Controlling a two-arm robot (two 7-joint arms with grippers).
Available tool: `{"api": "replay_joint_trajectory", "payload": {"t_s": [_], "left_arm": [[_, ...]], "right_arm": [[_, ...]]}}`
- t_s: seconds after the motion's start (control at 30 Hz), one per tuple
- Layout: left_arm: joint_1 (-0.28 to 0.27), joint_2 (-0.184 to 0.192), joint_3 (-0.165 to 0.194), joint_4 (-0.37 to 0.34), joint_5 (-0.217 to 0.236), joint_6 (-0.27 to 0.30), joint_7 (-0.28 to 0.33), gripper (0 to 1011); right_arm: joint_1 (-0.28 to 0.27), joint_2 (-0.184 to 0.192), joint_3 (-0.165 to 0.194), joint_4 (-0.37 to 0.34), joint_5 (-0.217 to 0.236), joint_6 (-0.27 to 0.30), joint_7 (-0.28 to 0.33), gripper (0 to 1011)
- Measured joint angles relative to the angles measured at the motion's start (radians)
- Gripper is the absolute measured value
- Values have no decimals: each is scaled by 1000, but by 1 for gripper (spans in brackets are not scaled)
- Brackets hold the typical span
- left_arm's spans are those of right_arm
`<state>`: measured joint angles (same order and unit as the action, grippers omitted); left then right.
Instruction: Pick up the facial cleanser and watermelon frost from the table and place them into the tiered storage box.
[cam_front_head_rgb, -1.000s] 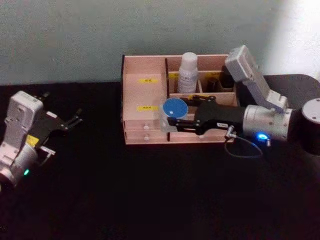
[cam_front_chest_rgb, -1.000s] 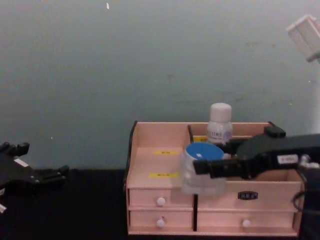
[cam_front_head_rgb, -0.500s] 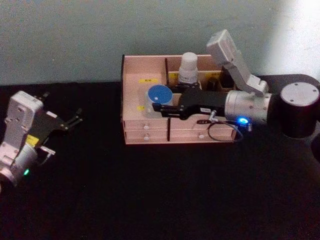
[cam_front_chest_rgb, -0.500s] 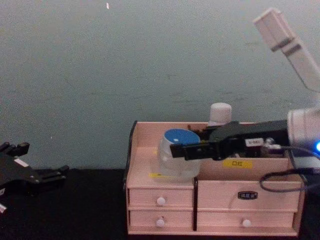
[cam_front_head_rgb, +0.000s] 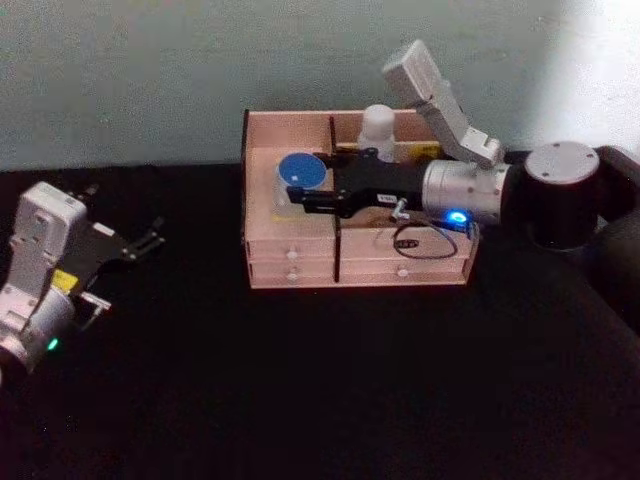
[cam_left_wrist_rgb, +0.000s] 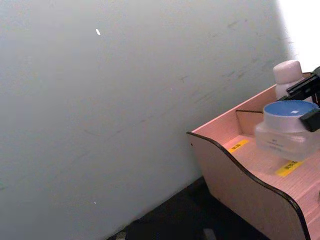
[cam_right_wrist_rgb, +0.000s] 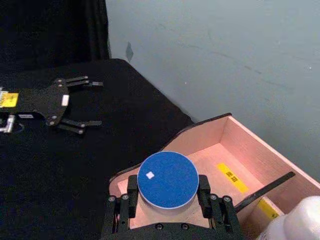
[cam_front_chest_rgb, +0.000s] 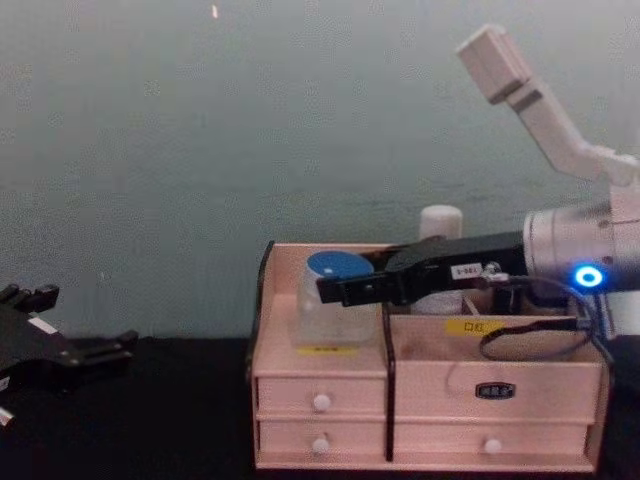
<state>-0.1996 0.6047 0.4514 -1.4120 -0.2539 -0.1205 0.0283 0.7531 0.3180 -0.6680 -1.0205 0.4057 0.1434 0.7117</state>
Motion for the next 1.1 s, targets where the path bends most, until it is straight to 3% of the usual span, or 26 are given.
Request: {"api": "replay_joint_trajectory", "payload": {"t_s": [0.6, 1.1], "left_arm": [[0, 0, 0, 0, 0, 0, 0, 1001], [0, 0, 0, 0, 0, 0, 0, 1001]], "right_arm": [[83, -89, 11, 194, -23, -22, 25, 706], [102, -118, 36, 253, -33, -21, 30, 706]]}}
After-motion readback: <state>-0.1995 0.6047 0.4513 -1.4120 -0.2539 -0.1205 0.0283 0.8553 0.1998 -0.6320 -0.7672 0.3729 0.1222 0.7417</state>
